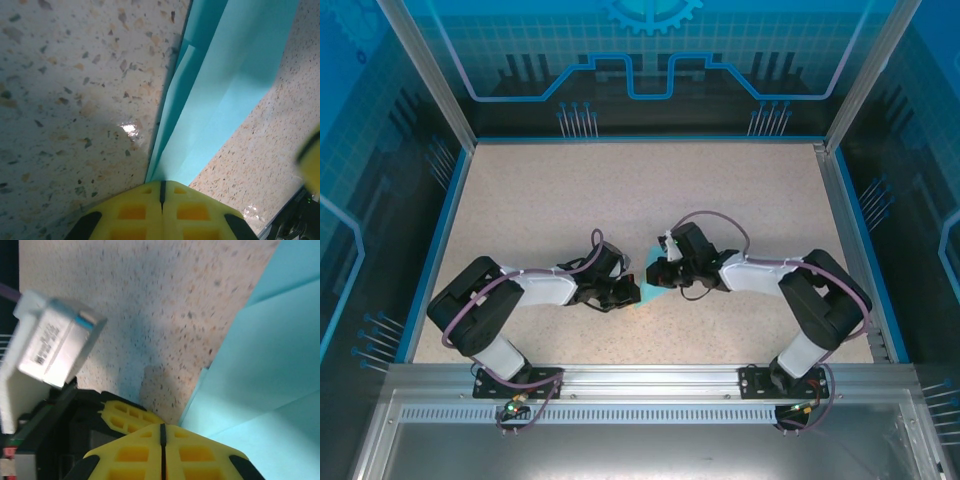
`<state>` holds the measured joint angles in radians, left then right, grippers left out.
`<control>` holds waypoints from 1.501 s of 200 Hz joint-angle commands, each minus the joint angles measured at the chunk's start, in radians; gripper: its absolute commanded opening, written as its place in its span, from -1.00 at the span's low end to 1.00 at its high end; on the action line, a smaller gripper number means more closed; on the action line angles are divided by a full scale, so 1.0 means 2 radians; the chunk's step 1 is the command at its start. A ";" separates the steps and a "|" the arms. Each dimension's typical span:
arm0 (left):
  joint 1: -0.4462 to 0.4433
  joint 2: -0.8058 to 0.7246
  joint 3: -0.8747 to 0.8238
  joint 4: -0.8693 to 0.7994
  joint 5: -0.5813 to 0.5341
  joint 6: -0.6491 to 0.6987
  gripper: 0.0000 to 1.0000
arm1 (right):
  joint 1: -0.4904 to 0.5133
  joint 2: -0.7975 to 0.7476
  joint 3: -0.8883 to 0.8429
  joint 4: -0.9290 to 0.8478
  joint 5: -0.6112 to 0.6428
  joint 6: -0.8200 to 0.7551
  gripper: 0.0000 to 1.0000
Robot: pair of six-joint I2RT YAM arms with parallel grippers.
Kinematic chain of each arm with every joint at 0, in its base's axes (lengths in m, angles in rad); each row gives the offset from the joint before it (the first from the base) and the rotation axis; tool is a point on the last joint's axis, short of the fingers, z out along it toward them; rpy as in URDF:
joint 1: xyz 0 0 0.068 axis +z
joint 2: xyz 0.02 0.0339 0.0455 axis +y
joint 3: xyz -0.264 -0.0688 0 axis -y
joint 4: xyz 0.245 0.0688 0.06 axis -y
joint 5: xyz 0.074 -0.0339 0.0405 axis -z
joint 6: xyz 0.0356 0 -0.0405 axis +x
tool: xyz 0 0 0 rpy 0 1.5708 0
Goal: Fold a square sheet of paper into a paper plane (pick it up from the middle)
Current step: Fourth fold the wing at the center of the table.
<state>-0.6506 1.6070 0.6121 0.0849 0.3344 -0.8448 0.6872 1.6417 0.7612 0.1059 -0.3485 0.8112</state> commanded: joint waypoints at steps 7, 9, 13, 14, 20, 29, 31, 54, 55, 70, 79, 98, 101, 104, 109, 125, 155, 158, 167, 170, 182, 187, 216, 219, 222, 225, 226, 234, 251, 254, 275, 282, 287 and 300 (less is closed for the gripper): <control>-0.001 0.023 -0.027 -0.060 -0.020 -0.013 -1.00 | 0.014 0.028 -0.011 0.025 -0.010 0.013 -0.85; 0.000 0.023 -0.026 -0.060 -0.019 -0.013 -1.00 | 0.015 0.030 -0.010 0.025 -0.011 0.014 -0.85; -0.001 0.023 -0.026 -0.060 -0.020 -0.013 -1.00 | 0.016 0.033 -0.008 0.025 -0.012 0.015 -0.85; -0.001 0.023 -0.026 -0.060 -0.020 -0.013 -1.00 | 0.017 0.034 -0.009 0.025 -0.012 0.015 -0.85; -0.001 0.023 -0.026 -0.060 -0.019 -0.013 -1.00 | 0.017 0.039 -0.006 0.024 -0.012 0.014 -0.85; -0.001 0.023 -0.026 -0.060 -0.019 -0.014 -1.00 | 0.018 0.044 -0.001 0.021 -0.012 0.014 -0.85; 0.000 0.023 -0.026 -0.060 -0.019 -0.013 -1.00 | 0.018 0.046 -0.001 0.021 -0.012 0.015 -0.86; -0.001 0.023 -0.026 -0.061 -0.019 -0.014 -1.00 | 0.018 0.058 0.005 0.017 -0.013 0.015 -0.86; -0.001 0.023 -0.026 -0.061 -0.019 -0.014 -1.00 | 0.018 0.058 0.005 0.016 -0.013 0.014 -0.86; 0.000 0.023 -0.025 -0.061 -0.019 -0.014 -1.00 | 0.018 0.068 0.012 0.009 -0.015 0.013 -0.86; -0.001 0.023 -0.025 -0.061 -0.019 -0.014 -1.00 | 0.018 0.075 0.015 0.007 -0.016 0.012 -0.86; 0.000 0.024 -0.025 -0.064 -0.018 -0.013 -1.00 | 0.017 0.087 0.025 -0.010 -0.011 0.005 -0.86; 0.000 0.024 -0.025 -0.065 -0.018 -0.013 -1.00 | 0.016 0.089 0.027 -0.013 -0.011 0.003 -0.86; -0.001 0.024 -0.025 -0.066 -0.018 -0.013 -1.00 | 0.015 0.091 0.028 -0.015 -0.011 0.002 -0.86; -0.001 0.024 -0.025 -0.068 -0.018 -0.013 -1.00 | 0.012 0.093 0.030 -0.018 -0.011 0.000 -0.86; -0.001 0.023 -0.026 -0.077 -0.018 -0.010 -1.00 | 0.002 0.098 0.037 -0.034 -0.005 -0.009 -0.86; -0.001 0.023 -0.032 -0.086 -0.019 -0.007 -1.00 | -0.029 0.107 0.043 -0.043 -0.009 -0.031 -0.86; -0.001 0.023 -0.033 -0.086 -0.019 -0.007 -1.00 | -0.033 0.107 0.044 -0.044 -0.008 -0.034 -0.86; 0.000 0.023 -0.034 -0.087 -0.020 -0.007 -1.00 | -0.046 0.111 0.048 -0.046 -0.010 -0.041 -0.86; -0.001 0.023 -0.034 -0.087 -0.019 -0.008 -1.00 | -0.049 0.113 0.049 -0.047 -0.012 -0.044 -0.86; 0.000 0.023 -0.036 -0.087 -0.019 -0.006 -1.00 | -0.063 0.119 0.055 -0.048 -0.016 -0.050 -0.87; -0.001 0.023 -0.036 -0.088 -0.019 -0.006 -1.00 | -0.068 0.122 0.056 -0.049 -0.017 -0.054 -0.86; -0.001 0.023 -0.036 -0.089 -0.018 -0.004 -1.00 | -0.091 0.130 0.089 -0.064 -0.018 -0.071 -0.87; -0.001 0.023 -0.036 -0.088 -0.018 -0.004 -1.00 | -0.092 0.130 0.091 -0.065 -0.017 -0.073 -0.87; -0.001 0.023 -0.036 -0.088 -0.018 -0.004 -1.00 | -0.093 0.130 0.094 -0.067 -0.016 -0.075 -0.87; -0.001 0.023 -0.036 -0.089 -0.018 -0.004 -1.00 | -0.093 0.130 0.097 -0.068 -0.015 -0.077 -0.87; -0.001 0.023 -0.036 -0.089 -0.018 -0.004 -1.00 | -0.094 0.130 0.097 -0.069 -0.015 -0.077 -0.87; -0.001 0.023 -0.035 -0.089 -0.018 -0.004 -1.00 | -0.096 0.129 0.104 -0.075 -0.011 -0.081 -0.87; -0.001 0.023 -0.033 -0.089 -0.016 -0.003 -1.00 | -0.094 0.123 0.112 -0.077 -0.014 -0.085 -0.87; 0.000 0.023 -0.033 -0.091 -0.017 -0.002 -1.00 | -0.092 0.120 0.111 -0.075 -0.015 -0.085 -0.87; 0.000 0.022 -0.031 -0.091 -0.017 -0.001 -1.00 | -0.075 0.089 0.091 -0.058 -0.023 -0.081 -0.86; -0.001 0.022 -0.030 -0.090 -0.017 -0.002 -1.00 | -0.066 0.074 0.082 -0.052 -0.026 -0.079 -0.86; -0.001 0.022 -0.029 -0.090 -0.016 -0.002 -1.00 | -0.057 0.066 0.074 -0.048 -0.026 -0.077 -0.86; -0.001 0.023 -0.028 -0.090 -0.017 -0.002 -1.00 | -0.036 0.049 0.062 -0.040 -0.025 -0.069 -0.86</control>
<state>-0.6506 1.6043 0.6048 0.0906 0.3347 -0.8631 0.5430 1.8286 0.9287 0.0010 -0.3954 0.6720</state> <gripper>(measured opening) 0.047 0.072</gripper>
